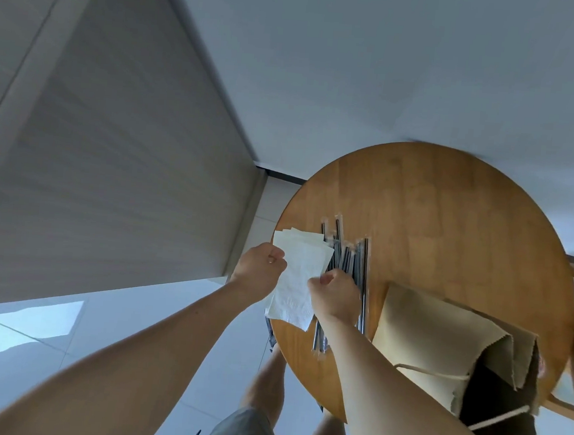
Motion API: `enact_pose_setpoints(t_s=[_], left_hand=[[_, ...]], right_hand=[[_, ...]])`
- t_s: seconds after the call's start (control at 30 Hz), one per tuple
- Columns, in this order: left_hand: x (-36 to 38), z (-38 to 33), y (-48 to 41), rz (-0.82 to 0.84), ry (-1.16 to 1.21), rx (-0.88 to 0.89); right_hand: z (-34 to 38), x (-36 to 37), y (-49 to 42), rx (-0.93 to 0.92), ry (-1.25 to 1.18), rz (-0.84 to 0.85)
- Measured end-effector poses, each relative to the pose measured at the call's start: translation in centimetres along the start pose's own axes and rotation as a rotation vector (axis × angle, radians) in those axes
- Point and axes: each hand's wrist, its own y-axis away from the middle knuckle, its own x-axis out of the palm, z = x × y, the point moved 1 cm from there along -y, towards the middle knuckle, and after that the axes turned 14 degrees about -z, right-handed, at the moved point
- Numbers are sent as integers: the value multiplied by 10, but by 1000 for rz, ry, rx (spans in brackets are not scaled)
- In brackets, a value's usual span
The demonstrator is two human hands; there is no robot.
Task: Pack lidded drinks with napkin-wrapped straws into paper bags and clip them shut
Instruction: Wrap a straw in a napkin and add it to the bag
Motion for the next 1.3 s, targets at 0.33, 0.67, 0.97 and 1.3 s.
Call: enact_pose_setpoints(t_s=[0.33,0.67,0.97,1.3], left_hand=[[9,2,4,131,235,-222],[23,-1,15,140,263,-265],[20,-5,17,88,175,-169],[22,-7,24,91,153,-126]], right_hand=[[-2,-20,18,276,-719,117],[-30,-33,4,162,-244,-331],[-51,-23,-16,151,353,52],[-53,-26,-20,150,265,-16]])
